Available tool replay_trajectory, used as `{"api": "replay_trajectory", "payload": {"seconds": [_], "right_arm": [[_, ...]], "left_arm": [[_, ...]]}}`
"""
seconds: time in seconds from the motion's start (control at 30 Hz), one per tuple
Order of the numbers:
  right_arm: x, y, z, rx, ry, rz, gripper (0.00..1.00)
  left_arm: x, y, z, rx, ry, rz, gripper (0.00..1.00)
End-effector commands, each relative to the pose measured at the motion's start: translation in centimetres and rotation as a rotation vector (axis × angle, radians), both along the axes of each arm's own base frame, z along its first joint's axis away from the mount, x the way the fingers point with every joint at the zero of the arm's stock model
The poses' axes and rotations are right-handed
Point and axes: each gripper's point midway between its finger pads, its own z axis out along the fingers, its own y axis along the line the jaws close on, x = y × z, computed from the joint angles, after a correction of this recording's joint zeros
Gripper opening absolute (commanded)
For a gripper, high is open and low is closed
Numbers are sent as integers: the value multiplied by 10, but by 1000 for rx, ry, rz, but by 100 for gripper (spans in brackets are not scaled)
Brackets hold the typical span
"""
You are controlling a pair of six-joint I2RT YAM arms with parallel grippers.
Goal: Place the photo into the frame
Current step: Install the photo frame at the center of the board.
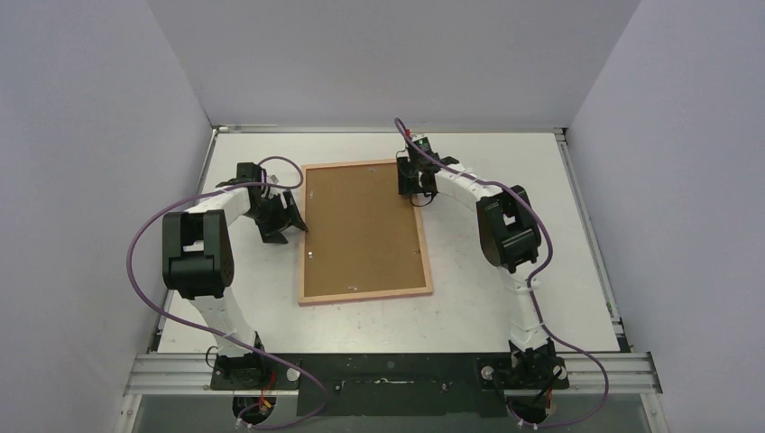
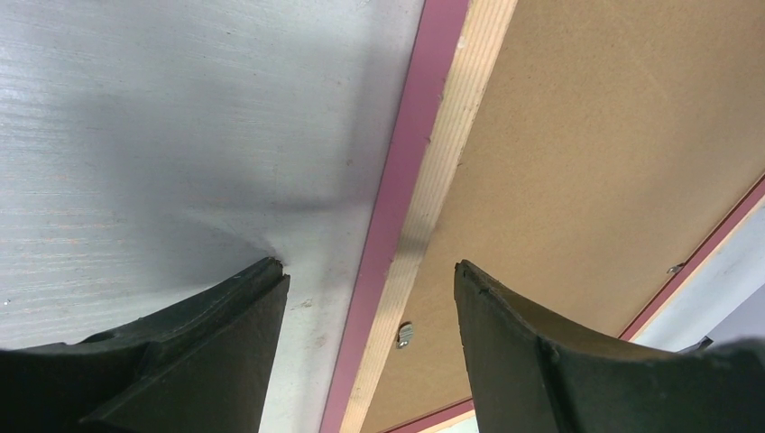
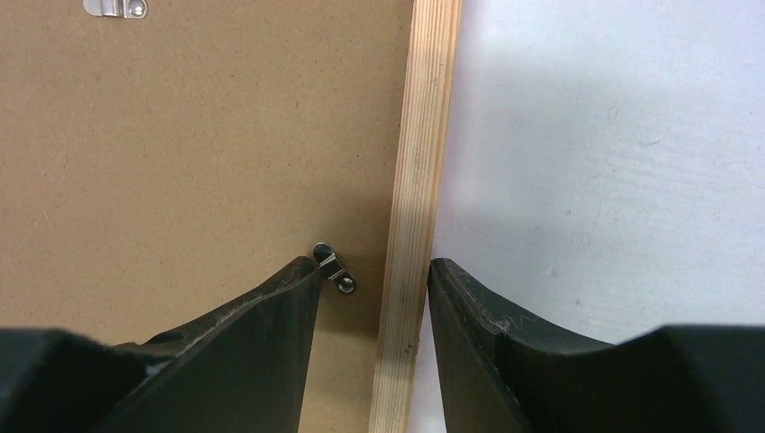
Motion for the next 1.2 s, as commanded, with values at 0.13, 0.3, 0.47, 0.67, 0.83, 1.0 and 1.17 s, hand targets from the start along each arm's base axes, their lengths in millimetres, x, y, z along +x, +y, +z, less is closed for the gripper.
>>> {"api": "replay_trajectory", "payload": {"seconds": [0.13, 0.3, 0.47, 0.67, 0.83, 1.0, 1.17], "right_arm": [[20, -9, 2, -27, -67, -75, 46], [21, -17, -1, -44, -72, -130, 38], [18, -26, -5, -52, -50, -179, 30], [14, -24, -6, -36, -37, -173, 21], [8, -15, -7, 5, -15, -107, 17], [11, -12, 10, 41, -41, -100, 14], [19, -29, 65, 75, -34, -205, 35]], "left_arm": [[3, 4, -2, 26, 1, -20, 66], [3, 4, -3, 26, 2, -20, 66], [1, 3, -4, 20, 18, -18, 62], [1, -1, -5, -6, 24, -9, 60], [1, -2, -4, -12, 23, -9, 60], [6, -2, 0, -15, 9, -4, 60], [14, -7, 8, -43, -15, 1, 60]]}}
